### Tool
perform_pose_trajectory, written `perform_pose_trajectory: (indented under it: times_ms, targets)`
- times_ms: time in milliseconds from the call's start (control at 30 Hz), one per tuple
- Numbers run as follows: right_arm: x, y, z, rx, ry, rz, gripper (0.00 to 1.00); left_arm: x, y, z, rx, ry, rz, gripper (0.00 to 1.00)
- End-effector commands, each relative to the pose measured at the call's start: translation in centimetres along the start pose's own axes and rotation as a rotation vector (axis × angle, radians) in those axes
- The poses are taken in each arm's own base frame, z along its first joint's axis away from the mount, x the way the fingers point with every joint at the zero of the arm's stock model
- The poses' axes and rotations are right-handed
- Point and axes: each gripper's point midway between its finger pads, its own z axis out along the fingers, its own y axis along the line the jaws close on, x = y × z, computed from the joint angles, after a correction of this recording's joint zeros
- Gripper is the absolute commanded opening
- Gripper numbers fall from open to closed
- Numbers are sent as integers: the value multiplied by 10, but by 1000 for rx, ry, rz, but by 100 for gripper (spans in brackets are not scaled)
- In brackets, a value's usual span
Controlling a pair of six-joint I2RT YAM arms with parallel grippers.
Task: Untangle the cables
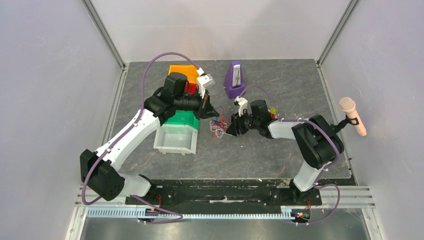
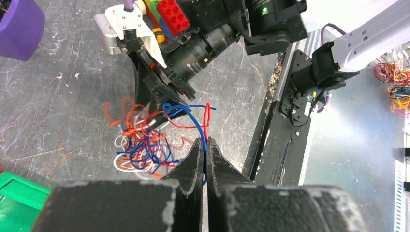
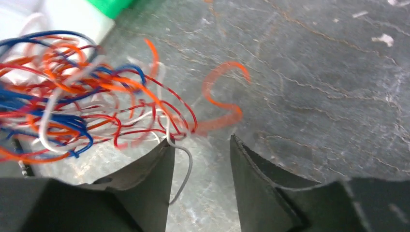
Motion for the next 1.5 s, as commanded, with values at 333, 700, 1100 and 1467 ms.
perform_pose_trajectory:
  times_ms: [333, 700, 1100, 1467]
  targets:
    - [-48, 61, -42, -238, -35, -264, 98, 19, 2, 0, 23, 56, 117, 2]
    - [-20, 70, 18, -345, -33, -58, 84, 49, 19, 8, -2, 126, 133, 2]
    - [0, 12, 8, -44, 86, -95, 0, 25, -27, -35, 62, 63, 228, 2]
    - [-114, 64, -78, -240, -244, -295, 0, 6, 26, -58, -6, 54, 12, 83]
